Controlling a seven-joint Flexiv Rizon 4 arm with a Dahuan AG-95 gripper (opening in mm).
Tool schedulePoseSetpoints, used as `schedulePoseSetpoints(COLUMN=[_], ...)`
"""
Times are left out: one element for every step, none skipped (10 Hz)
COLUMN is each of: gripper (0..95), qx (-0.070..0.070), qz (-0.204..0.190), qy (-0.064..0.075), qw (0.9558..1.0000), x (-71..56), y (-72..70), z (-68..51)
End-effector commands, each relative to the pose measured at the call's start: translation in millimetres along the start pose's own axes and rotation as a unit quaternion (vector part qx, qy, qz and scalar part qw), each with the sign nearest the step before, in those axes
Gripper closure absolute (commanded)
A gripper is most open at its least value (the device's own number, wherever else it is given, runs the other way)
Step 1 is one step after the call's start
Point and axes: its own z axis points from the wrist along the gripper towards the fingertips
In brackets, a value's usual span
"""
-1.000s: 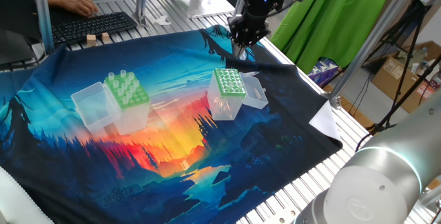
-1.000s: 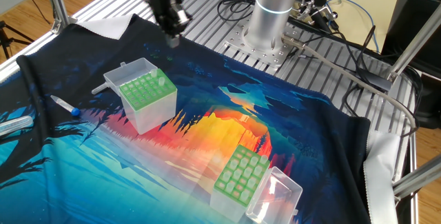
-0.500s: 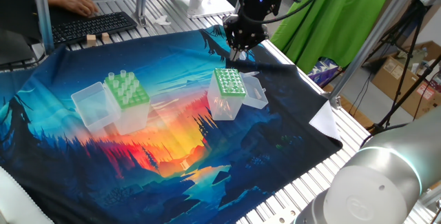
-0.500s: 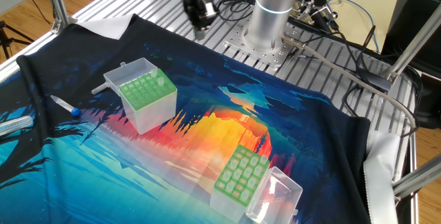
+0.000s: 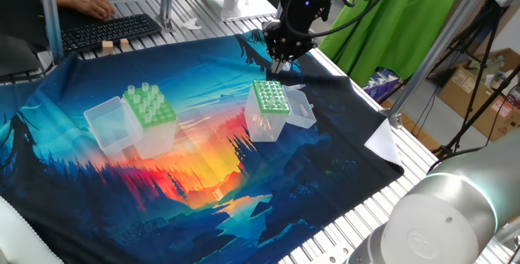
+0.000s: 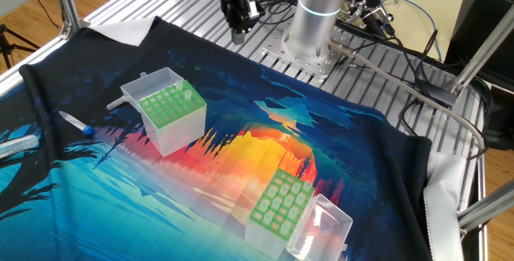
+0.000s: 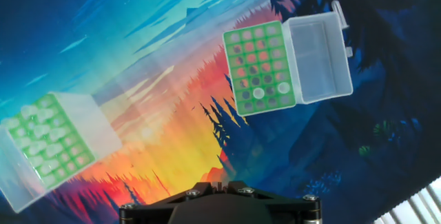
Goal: Transfer all large pipette tips from one holder to another
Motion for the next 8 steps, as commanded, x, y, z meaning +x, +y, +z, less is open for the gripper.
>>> schedulePoseSetpoints(gripper=[95.0,95.0,95.0,95.0,95.0,95.0,95.0,95.0], qx=[0.001,0.000,-0.001,-0.002,-0.003,-0.014,-0.015,-0.019], qz=[-0.007,-0.009,-0.011,-0.010,-0.003,0.023,0.036,0.057], qy=[-0.004,-0.004,-0.004,-0.004,-0.001,0.003,0.001,0.003], qw=[1.0000,0.9999,0.9999,0.9999,1.0000,0.9996,0.9992,0.9982], x=[0.6,0.6,0.6,0.6,0.6,0.6,0.6,0.6], y=[-0.2,-0.2,-0.2,-0.2,-0.2,-0.2,-0.2,-0.2], z=[0.6,0.6,0.6,0.6,0.6,0.6,0.6,0.6])
